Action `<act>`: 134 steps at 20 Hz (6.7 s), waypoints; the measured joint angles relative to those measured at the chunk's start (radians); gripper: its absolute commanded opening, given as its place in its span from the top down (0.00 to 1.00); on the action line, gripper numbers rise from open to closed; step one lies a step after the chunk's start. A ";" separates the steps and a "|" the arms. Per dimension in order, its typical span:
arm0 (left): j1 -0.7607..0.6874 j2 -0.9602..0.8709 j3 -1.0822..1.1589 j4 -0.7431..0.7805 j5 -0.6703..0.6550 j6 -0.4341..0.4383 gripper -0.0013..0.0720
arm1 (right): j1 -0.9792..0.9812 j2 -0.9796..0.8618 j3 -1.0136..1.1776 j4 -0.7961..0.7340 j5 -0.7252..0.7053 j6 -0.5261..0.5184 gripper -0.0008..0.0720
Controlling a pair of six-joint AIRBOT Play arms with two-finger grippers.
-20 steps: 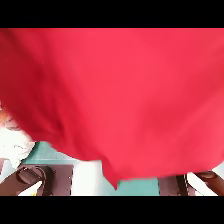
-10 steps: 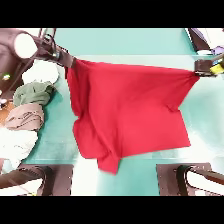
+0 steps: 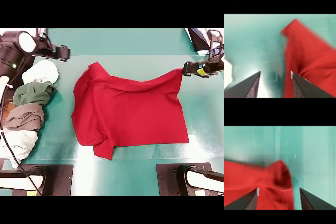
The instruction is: Fold the shirts.
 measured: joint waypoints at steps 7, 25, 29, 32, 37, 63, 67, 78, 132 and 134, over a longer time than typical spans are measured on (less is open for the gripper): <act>0.092 0.076 -0.132 -0.037 -0.331 -0.001 0.34 | -0.006 0.080 0.006 0.003 0.018 0.029 0.20; -0.218 0.568 -1.151 -0.383 -0.117 -0.184 0.34 | -0.006 0.299 -0.179 0.027 0.013 0.034 0.20; -0.225 0.571 -1.189 -0.447 -0.096 -0.164 0.34 | -0.006 0.304 -0.180 0.028 0.014 0.034 0.20; -0.226 0.572 -1.207 -0.493 -0.094 -0.139 0.42 | -0.006 0.306 -0.180 0.029 0.016 0.034 0.20; -0.227 0.572 -1.215 -0.570 -0.087 -0.068 0.95 | -0.006 0.306 -0.180 0.029 0.022 0.034 0.20; -0.224 0.575 -0.779 -0.124 -0.200 -0.081 0.95 | -0.233 0.459 -0.875 0.095 0.251 -0.152 0.26; -0.224 0.575 -0.779 -0.140 -0.199 -0.082 0.95 | -0.220 0.404 -0.882 0.102 0.227 -0.153 0.30; -0.224 0.578 -0.762 -0.167 -0.184 -0.082 0.95 | -0.152 0.449 -0.879 0.106 0.204 -0.151 0.97; -0.013 0.148 -0.336 0.174 0.232 -0.113 0.95 | -0.022 -0.082 0.041 -0.019 0.032 -0.014 0.97; 0.014 0.141 -0.337 0.146 0.243 -0.090 0.95 | -0.022 -0.085 0.028 -0.019 -0.004 -0.013 0.97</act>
